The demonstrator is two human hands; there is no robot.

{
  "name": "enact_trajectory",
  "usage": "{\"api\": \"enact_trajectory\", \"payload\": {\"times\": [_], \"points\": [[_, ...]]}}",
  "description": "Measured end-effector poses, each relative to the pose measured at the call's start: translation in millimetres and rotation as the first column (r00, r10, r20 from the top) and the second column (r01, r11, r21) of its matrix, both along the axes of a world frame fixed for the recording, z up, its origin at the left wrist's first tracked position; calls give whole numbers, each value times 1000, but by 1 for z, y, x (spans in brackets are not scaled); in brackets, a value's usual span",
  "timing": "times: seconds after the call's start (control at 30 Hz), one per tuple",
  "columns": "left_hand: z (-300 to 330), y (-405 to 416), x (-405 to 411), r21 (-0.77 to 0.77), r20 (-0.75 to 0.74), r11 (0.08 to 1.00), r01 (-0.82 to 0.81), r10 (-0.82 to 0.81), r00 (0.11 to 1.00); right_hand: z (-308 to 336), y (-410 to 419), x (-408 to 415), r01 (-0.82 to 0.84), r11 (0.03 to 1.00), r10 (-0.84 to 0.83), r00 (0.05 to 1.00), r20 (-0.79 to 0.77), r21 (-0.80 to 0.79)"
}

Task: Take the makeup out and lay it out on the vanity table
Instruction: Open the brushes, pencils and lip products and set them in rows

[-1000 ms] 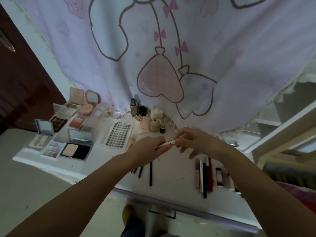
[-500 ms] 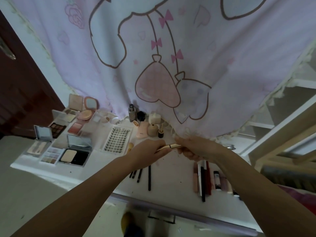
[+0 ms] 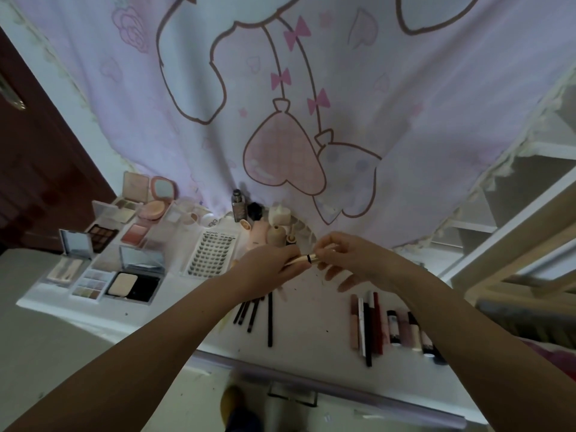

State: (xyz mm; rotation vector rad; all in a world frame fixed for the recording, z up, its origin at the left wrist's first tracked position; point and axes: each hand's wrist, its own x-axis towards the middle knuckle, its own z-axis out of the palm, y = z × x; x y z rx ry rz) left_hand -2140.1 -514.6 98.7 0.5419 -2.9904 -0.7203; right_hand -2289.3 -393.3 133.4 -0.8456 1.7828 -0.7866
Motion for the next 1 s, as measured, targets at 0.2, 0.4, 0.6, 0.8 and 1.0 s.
{"api": "enact_trajectory", "payload": {"times": [0.2,0.4,0.6,0.8,1.0], "points": [[0,3,-2,83,-20,997,-5,7,1000,-3,-1,-3,-45,998,38,986,-160,-42],[0,0,-1,451,-18,886,-108,130,991,1,5,-15,-55,987,31,986,-161,-150],[-8,-7,12,384,-43,920,-78,102,994,3,14,-28,-29,989,11,993,-120,-146],[-22,-26,34,343,43,935,-96,86,995,-9,22,-35,24,992,-38,993,-109,-128],[-51,-19,43,748,143,581,-320,329,933,-39,33,-34,238,970,-235,970,53,-48]]}}
